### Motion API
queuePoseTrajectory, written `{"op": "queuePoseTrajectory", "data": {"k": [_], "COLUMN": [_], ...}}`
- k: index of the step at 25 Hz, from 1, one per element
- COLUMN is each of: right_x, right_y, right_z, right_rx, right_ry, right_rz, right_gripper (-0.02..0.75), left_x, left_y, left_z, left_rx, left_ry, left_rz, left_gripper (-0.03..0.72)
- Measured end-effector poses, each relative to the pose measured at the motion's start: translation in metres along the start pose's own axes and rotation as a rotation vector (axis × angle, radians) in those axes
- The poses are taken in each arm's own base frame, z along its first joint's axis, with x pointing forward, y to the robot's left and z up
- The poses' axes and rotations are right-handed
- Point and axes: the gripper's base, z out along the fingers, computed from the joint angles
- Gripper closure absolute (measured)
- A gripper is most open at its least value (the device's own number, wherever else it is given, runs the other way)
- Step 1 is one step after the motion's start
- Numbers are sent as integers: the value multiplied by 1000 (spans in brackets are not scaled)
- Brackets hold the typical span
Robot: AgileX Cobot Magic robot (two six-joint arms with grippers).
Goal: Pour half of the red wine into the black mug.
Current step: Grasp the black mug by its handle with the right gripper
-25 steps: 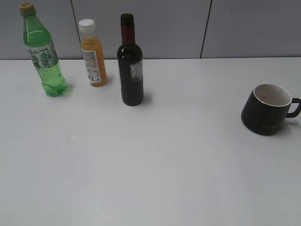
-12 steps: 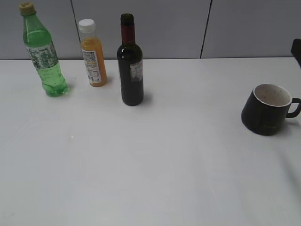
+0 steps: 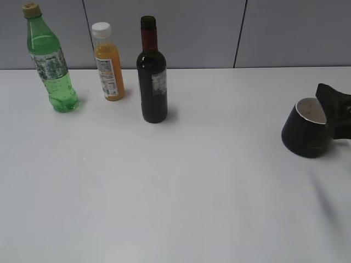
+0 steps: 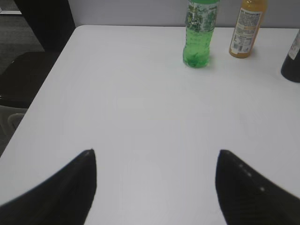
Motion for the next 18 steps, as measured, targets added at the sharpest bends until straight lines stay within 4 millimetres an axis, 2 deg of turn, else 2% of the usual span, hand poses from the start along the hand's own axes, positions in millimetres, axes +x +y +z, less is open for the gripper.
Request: {"op": "queuePoseTrajectory", "data": {"k": [8,12,18], "right_x": [34,52,76], "right_y": [-1,-3,-22], "right_z": [-4,-4,-10], "right_rx": [24,33,25], "right_ry": [-14,50,178], "right_rz": [19,39,73], "right_gripper": [76,76,76], "left_x": [0,0,0], "left_y": [0,0,0], "left_z": [0,0,0], "left_rx": [0,0,0], "left_ry": [0,0,0], "left_rz": [0,0,0], "left_gripper": [99,99,99]}}
